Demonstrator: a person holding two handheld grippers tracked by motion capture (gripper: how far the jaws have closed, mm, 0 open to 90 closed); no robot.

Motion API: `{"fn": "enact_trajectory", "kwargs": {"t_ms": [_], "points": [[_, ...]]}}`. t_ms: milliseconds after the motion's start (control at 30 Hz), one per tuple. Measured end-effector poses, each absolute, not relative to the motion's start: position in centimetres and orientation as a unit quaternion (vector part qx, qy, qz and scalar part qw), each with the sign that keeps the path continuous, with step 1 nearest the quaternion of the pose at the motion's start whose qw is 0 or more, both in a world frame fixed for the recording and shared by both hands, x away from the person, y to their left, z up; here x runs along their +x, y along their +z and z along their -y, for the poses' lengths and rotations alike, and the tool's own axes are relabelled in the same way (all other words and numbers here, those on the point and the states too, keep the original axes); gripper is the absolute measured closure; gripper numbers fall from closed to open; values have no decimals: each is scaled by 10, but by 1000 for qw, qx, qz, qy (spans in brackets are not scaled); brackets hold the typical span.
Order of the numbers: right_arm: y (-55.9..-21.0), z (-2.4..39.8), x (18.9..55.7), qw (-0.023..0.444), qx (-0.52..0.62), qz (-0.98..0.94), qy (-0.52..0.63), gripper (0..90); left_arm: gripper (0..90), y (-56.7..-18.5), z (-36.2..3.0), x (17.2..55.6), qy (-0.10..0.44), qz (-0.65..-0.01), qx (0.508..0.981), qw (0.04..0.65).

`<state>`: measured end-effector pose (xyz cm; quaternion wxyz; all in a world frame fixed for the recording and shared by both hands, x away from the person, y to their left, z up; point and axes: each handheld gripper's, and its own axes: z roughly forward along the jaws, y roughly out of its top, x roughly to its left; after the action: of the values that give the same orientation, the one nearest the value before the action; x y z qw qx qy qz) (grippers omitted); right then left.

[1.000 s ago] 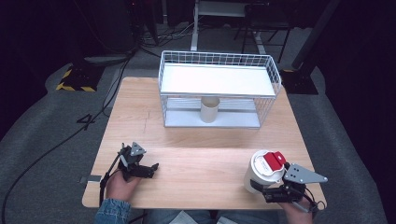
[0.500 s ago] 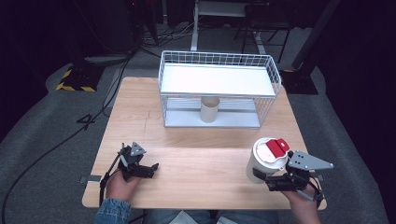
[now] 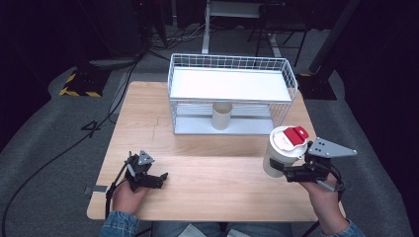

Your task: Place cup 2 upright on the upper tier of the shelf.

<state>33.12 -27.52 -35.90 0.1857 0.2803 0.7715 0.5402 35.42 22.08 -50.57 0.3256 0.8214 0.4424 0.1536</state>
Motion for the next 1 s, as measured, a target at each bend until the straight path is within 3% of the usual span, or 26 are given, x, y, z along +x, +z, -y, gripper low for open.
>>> {"fn": "enact_trajectory", "kwargs": {"t_ms": [1000], "points": [[-285, 238, 401, 206, 279, -764, 544, 132, 35, -506, -221, 354, 153, -443, 821, 325]]}}
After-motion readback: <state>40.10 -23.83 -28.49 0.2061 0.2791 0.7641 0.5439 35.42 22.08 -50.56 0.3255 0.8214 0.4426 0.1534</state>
